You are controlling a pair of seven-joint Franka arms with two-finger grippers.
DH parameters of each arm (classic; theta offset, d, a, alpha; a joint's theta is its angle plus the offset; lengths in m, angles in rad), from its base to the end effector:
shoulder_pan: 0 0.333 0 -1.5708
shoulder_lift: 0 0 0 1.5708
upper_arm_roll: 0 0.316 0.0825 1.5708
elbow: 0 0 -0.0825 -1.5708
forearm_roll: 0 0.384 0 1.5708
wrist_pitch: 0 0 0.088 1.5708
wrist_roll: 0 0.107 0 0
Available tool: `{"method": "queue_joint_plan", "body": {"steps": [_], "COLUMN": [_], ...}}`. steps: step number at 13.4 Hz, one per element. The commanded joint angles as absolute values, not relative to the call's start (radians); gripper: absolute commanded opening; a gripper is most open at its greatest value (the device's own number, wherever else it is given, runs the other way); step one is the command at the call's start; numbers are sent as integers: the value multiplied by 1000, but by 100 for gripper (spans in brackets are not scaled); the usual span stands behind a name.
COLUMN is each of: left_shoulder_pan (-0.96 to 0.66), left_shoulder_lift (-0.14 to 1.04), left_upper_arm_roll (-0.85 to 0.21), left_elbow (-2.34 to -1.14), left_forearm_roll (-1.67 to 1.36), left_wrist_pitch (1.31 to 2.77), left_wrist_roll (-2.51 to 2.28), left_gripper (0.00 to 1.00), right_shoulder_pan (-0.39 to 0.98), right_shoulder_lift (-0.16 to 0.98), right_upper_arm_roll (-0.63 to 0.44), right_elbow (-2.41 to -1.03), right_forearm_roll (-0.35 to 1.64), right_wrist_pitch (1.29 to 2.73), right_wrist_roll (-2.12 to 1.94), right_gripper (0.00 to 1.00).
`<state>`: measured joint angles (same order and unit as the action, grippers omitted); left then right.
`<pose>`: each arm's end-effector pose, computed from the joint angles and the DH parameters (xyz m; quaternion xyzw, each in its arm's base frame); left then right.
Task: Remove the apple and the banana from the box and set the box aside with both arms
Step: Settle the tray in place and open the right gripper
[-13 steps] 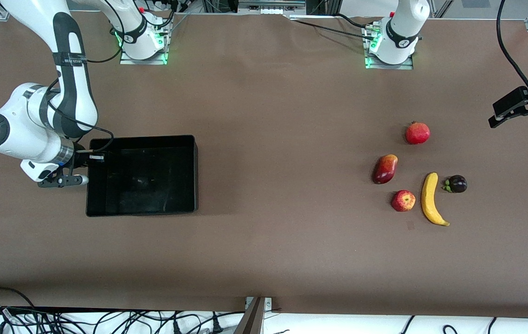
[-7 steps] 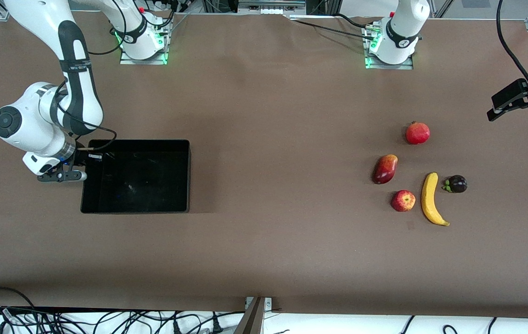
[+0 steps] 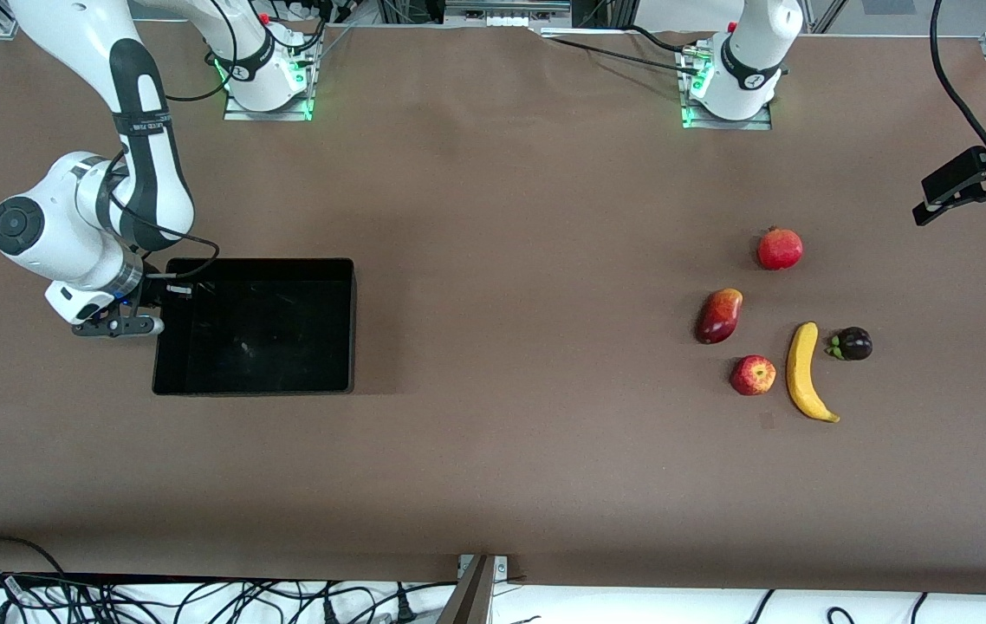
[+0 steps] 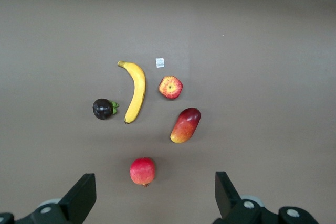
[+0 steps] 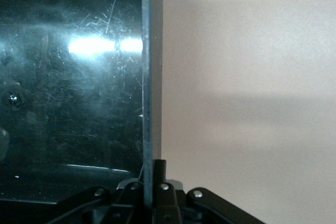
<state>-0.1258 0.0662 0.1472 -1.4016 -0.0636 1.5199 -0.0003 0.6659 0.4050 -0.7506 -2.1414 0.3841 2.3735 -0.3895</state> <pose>0.5700 0.0017 0.6627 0.9993 0.0081 0.0267 0.0266 0.5624 -0.0409 0.2574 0.9995 0.0274 -0.0167 0.0031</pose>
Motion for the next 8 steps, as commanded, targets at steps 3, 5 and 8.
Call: {"method": "queue_joint_plan", "body": {"steps": [3,5,8], "left_shoulder_pan": [-97,-97,-97], "left_shoulder_lift": [26,26,26], "left_upper_arm_roll": [118,118,118], "left_elbow": [-1448,-1448,-1448], "left_forearm_roll": [-57,-57,-54], "left_wrist_pitch": [1526,1526,1526], "left_wrist_roll": [9,8,8], "left_gripper": [100,100,100], "right_shoulder_pan": [661,661,658], "right_shoulder_lift": [357,351,356], "right_upper_arm_roll": [-747,-752,-775], "right_elbow": [-2161,-2143,-1970], "right_forearm_roll": [407,405,393], "right_wrist_pitch": [2362,2362,2129], "right_wrist_roll": [-405,-417,-405], "right_gripper": [100,100,100]}}
